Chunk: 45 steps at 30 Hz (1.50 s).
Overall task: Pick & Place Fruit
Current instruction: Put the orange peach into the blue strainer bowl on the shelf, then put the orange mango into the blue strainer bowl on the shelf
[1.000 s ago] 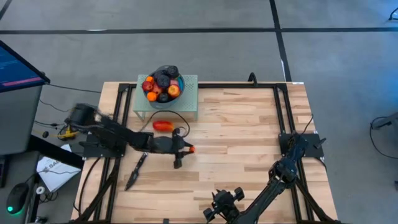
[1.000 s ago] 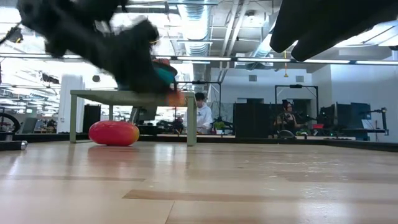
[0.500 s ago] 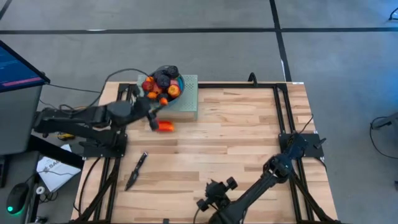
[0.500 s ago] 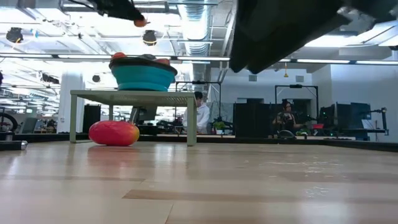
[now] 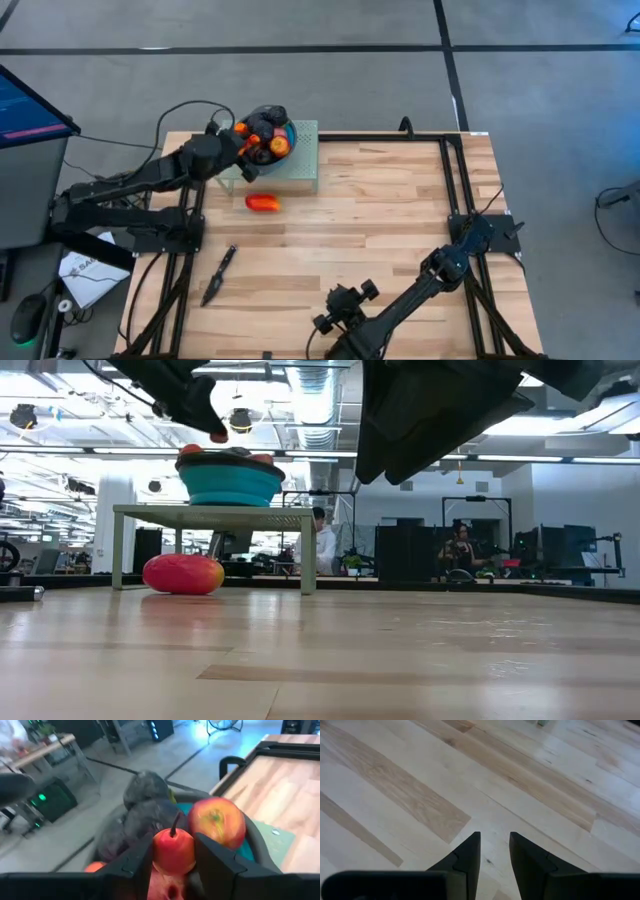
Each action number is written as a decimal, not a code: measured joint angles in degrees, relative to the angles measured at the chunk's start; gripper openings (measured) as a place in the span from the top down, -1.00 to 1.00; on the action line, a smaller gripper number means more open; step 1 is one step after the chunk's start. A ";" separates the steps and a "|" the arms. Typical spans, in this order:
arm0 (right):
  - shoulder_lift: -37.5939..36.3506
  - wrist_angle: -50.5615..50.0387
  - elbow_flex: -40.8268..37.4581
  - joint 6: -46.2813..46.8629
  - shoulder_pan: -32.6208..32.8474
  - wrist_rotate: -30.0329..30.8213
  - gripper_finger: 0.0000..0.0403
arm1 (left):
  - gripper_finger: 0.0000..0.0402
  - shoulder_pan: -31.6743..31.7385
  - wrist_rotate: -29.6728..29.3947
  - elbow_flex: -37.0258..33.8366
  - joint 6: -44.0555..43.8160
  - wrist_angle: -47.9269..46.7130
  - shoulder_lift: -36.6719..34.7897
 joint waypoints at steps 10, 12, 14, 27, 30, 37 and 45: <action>0.00 -0.05 0.00 0.00 0.00 0.00 0.52 | 0.30 0.19 0.69 -0.02 -2.40 -2.43 0.67; 0.00 -0.03 0.00 0.00 0.07 0.00 0.52 | 0.30 0.19 0.70 -0.02 -2.69 -3.11 0.94; 0.00 -0.01 0.00 0.00 0.13 0.00 0.52 | 0.30 0.19 0.44 -0.02 -2.83 -3.00 1.35; 0.00 0.17 0.00 0.02 0.17 0.00 0.52 | -0.08 0.21 -2.06 -0.02 -2.45 -3.41 1.66; 0.00 0.17 0.00 0.02 0.17 0.00 0.52 | -0.23 0.19 -2.04 0.00 -2.37 -3.40 0.66; 0.00 0.17 0.00 -2.10 0.48 0.00 0.52 | -0.39 -3.94 0.83 0.94 1.85 -4.09 -5.88; 0.04 0.65 0.00 -5.88 0.50 2.31 0.52 | -0.26 -21.14 9.86 1.05 5.70 -11.20 -11.14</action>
